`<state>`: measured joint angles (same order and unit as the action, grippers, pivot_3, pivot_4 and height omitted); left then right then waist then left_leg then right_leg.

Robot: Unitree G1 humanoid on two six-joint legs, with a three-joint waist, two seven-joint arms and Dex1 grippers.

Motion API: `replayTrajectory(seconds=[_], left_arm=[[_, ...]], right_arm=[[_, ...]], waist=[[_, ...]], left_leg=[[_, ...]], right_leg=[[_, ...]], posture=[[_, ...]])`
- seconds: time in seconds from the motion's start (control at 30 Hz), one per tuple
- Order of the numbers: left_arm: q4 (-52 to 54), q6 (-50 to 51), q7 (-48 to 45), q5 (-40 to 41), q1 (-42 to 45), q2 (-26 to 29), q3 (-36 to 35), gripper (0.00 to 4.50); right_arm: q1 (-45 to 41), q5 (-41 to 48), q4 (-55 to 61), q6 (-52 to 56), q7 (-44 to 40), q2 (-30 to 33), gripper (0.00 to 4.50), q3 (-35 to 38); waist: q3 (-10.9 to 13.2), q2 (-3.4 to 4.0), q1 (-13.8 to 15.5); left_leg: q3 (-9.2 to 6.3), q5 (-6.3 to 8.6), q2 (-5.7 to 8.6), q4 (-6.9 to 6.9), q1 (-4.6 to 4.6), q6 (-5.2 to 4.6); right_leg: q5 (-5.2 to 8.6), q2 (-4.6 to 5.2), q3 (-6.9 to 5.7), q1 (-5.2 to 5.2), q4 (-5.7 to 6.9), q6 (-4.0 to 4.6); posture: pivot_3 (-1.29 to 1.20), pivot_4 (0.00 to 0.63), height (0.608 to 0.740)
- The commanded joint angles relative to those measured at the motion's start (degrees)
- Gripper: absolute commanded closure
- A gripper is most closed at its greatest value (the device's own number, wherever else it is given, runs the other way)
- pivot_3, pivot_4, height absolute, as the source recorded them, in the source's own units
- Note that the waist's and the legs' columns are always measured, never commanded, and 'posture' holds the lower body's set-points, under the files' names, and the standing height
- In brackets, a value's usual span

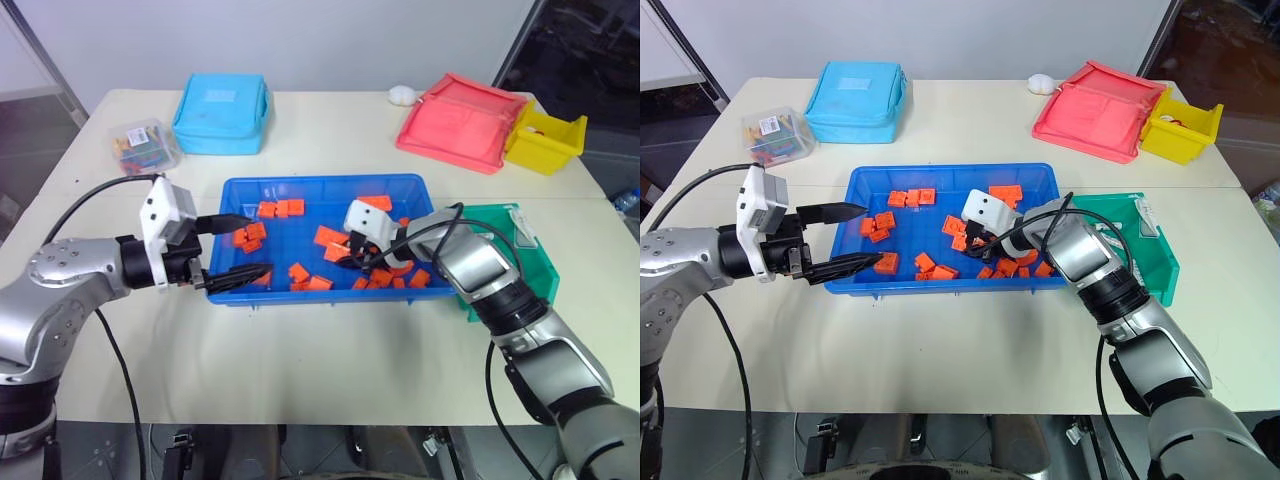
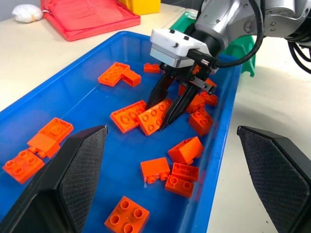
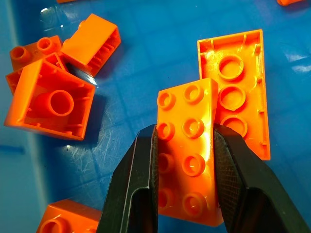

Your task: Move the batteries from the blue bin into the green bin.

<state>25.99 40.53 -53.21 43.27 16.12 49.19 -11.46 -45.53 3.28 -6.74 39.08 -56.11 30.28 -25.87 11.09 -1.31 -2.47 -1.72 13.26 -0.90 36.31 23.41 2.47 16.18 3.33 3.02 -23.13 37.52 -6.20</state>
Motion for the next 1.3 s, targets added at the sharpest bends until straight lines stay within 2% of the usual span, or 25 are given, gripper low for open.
replayTrajectory(seconds=[0.03,0.23,0.43,0.6,0.83,0.93,1.13,1.3], left_arm=[[1.12,-1.01,-0.04,0.6,-0.1,-0.07,-1.29,0.0],[0.39,-1.34,-0.45,0.29,0.04,-0.47,-0.58,0.0],[0.21,-1.44,-0.49,0.03,0.58,-1.03,-0.06,0.0],[0.61,-1.43,-0.08,0.19,0.23,-1.1,-0.22,0.0],[1.42,-1.1,0.65,0.69,-1.0,-0.94,-0.96,0.0],[1.46,-1.09,0.76,0.79,-1.22,-0.8,-1.08,0.0],[1.12,-1.26,0.36,0.7,-1.44,-0.45,-1.08,0.0],[0.25,-1.58,-0.28,0.3,-0.91,-0.26,-0.72,0.0]], right_arm=[[-2.03,0.95,4.06,2.79,-0.67,0.5,3.55,2.58],[-10.97,8.74,1.58,11.73,1.33,-2.93,3.55,13.87],[-11.93,1.57,-10.49,0.61,5.9,-2.24,3.55,11.12],[-11.07,-2.13,-17.73,-7.13,6.63,-2.41,3.55,9.1],[-11.54,-2.64,-19.01,-8.42,6.74,-3.42,0.11,10.26],[-11.77,0.01,-15.93,-4.94,4.81,-3.32,0.05,12.08],[-6.97,7.07,-1.29,6.65,-2.62,0.74,0.05,13.42],[-1.64,10.08,7.54,12.87,-3.3,3.55,0.05,13.23]], waist=[[0.0,0.01,0.01],[0.07,0.1,-0.12],[0.03,0.02,0.22],[0.06,0.07,-0.04],[0.06,0.08,-0.18],[0.07,0.09,-0.07],[0.07,0.1,0.09],[0.07,0.09,0.09]], left_leg=[[0.0,0.0,0.0,0.0,0.0,0.0],[0.01,0.0,0.0,-0.01,0.07,0.0],[0.01,0.0,0.04,-0.06,0.07,0.0],[0.08,0.0,0.09,-0.07,0.1,0.0],[0.08,0.0,0.0,-0.09,0.1,0.0],[0.08,0.0,0.01,-0.08,0.11,0.0],[0.03,0.0,0.02,-0.08,0.12,0.0],[0.04,0.0,0.03,-0.06,0.11,0.0]], right_leg=[[0.0,0.0,0.0,-0.01,0.0,0.0],[0.0,0.0,0.02,-0.12,0.04,0.0],[0.0,0.06,-0.01,-0.09,-0.01,0.01],[0.0,0.12,0.01,-0.16,-0.02,0.0],[0.0,0.02,0.02,-0.23,0.03,0.0],[0.0,0.04,0.02,-0.21,0.03,0.0],[0.0,0.05,0.0,-0.2,0.03,0.0],[0.0,0.06,0.0,-0.16,0.01,0.0]], posture=[[0.0,0.15,0.74],[0.0,0.15,0.74],[0.0,0.15,0.74],[0.0,0.15,0.74],[0.0,0.15,0.74],[0.0,0.15,0.74],[0.0,0.15,0.74],[0.0,0.15,0.74]])
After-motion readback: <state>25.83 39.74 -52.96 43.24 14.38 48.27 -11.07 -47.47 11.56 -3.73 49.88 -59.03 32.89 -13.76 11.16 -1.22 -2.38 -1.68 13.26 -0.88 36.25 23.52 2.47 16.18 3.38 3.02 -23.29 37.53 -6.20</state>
